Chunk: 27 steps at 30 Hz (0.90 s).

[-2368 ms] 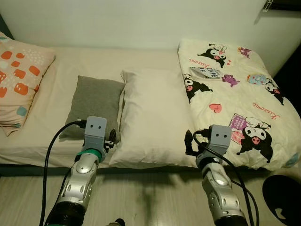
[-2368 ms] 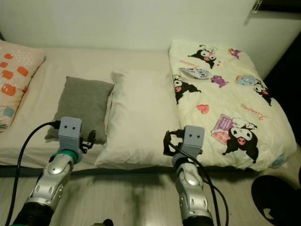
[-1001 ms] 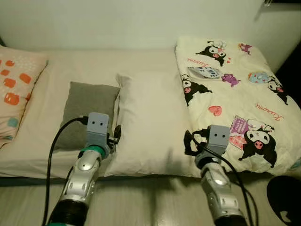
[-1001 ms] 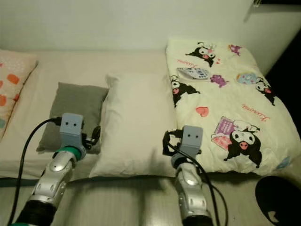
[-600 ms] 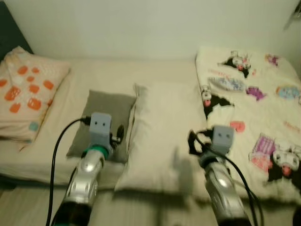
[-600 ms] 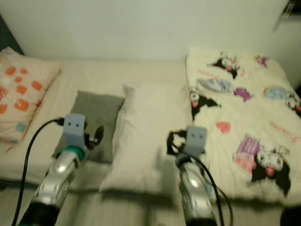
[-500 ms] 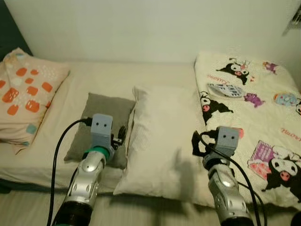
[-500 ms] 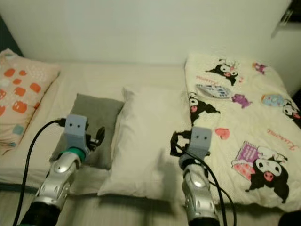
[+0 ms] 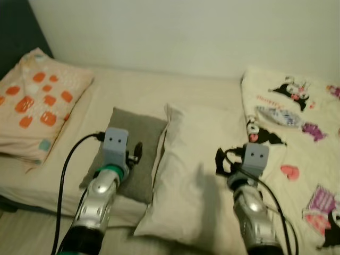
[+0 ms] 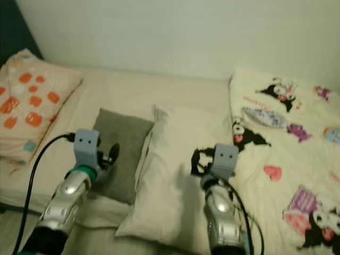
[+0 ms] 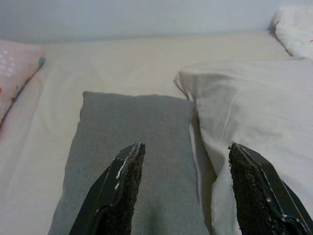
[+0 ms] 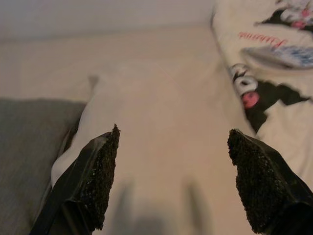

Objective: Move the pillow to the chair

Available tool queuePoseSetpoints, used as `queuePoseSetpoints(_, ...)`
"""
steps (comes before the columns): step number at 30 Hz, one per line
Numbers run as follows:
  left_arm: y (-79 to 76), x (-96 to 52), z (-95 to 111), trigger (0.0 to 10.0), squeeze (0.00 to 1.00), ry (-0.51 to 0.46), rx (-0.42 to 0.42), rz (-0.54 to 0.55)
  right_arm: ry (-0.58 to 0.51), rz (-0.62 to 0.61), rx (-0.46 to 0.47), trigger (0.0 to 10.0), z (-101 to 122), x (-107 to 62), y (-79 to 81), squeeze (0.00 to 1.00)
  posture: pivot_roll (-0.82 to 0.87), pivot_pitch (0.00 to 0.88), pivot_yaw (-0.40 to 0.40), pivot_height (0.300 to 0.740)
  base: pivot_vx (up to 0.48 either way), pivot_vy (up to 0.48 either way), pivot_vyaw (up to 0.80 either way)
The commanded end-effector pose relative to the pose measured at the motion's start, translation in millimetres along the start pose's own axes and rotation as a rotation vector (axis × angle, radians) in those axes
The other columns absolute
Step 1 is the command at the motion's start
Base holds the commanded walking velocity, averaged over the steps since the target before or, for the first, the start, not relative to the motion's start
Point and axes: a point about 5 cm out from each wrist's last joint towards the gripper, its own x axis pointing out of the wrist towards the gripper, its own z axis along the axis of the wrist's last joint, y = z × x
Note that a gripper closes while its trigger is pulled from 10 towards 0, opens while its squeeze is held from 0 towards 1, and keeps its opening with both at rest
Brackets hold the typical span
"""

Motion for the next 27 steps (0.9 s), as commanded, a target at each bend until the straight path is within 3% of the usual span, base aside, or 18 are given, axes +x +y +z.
queuePoseSetpoints(1, 0.2, -1.9, -10.4, 10.0, 0.00, 0.048, -0.005, -0.005, 0.034, -0.016, 0.008, 10.0, -8.3, -4.0, -2.7, 0.00, 0.00, 0.004, 0.068, 0.740, 0.000, 0.000, 0.00)
queuePoseSetpoints(11, -3.1, -1.3, -11.9, 10.0, 0.00, 0.057, 0.007, -0.022, 0.052, -0.026, 0.025, 10.0, -10.1, -6.1, -4.2, 0.00, -0.01, 0.014, 0.074, 0.740, 0.000, 0.000, 0.00)
queuePoseSetpoints(18, -0.3, -0.6, -11.6, 10.0, 0.00, 0.057, -0.009, -0.001, 0.060, -0.031, 0.015, 10.0, -10.7, -5.0, -5.1, 0.00, -0.01, 0.016, 0.071, 0.740, 0.000, 0.000, -0.80)
queuePoseSetpoints(27, 1.6, 0.9, -10.3, 10.0, 0.00, 0.049, -0.018, 0.014, 0.080, -0.033, 0.004, 10.0, -13.5, -3.7, -4.3, 0.00, -0.01, 0.002, 0.066, 0.740, 0.000, 0.000, 0.00)
